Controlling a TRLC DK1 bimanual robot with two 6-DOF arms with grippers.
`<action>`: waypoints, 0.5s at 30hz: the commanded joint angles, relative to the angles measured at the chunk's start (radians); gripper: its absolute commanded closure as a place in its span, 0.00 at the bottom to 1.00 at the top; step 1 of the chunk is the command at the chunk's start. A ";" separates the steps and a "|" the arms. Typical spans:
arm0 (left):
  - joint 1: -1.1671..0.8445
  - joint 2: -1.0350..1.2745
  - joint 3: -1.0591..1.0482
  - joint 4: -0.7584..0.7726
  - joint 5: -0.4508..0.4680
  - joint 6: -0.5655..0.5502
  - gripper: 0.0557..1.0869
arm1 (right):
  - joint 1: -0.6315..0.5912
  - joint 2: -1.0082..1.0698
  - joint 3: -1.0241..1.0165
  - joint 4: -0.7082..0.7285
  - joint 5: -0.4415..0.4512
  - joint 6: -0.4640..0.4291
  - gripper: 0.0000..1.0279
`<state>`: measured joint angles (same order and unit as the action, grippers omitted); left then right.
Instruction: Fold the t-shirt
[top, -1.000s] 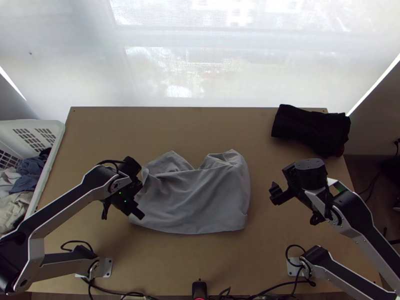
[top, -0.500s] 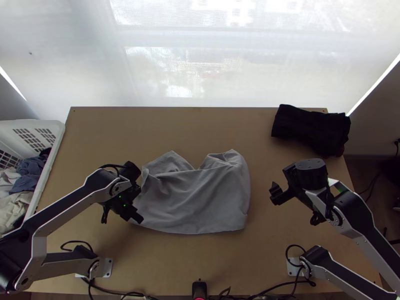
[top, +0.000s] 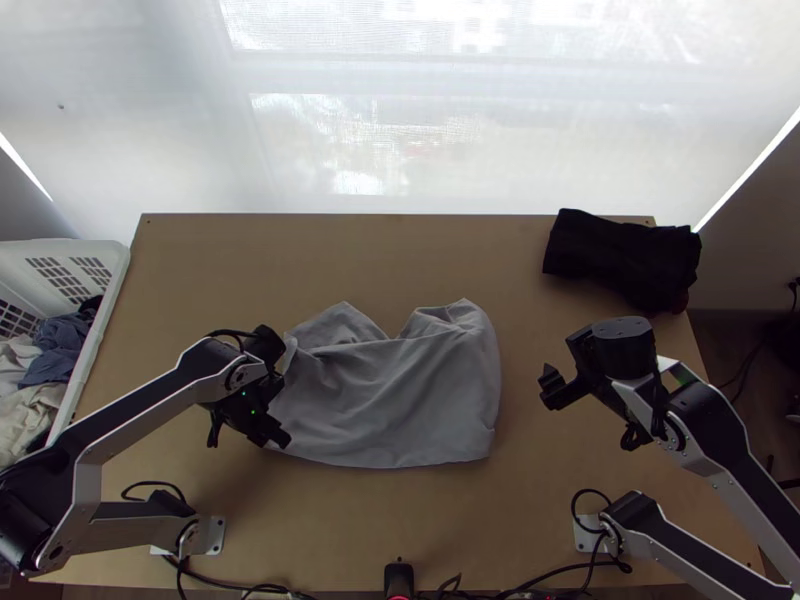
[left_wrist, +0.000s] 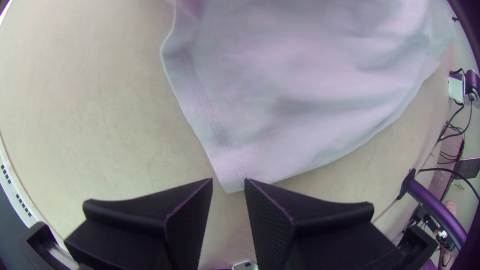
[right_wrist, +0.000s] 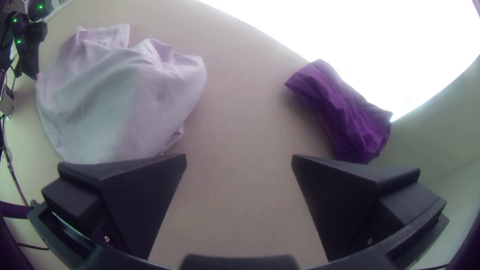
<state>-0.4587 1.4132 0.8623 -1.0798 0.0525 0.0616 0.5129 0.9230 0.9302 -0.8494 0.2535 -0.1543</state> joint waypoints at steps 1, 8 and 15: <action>-0.001 0.021 0.012 -0.015 0.038 -0.020 0.60 | -0.005 0.000 0.002 0.000 -0.013 -0.001 0.05; 0.000 0.035 0.009 -0.014 0.038 -0.022 0.58 | -0.010 -0.001 0.009 0.000 -0.026 0.001 0.05; -0.005 0.043 0.007 -0.011 0.043 -0.022 0.66 | -0.014 -0.001 0.015 0.001 -0.033 0.006 0.05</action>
<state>-0.4599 1.4471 0.8703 -1.0931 0.0898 0.0410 0.5022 0.9222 0.9394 -0.8501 0.2268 -0.1539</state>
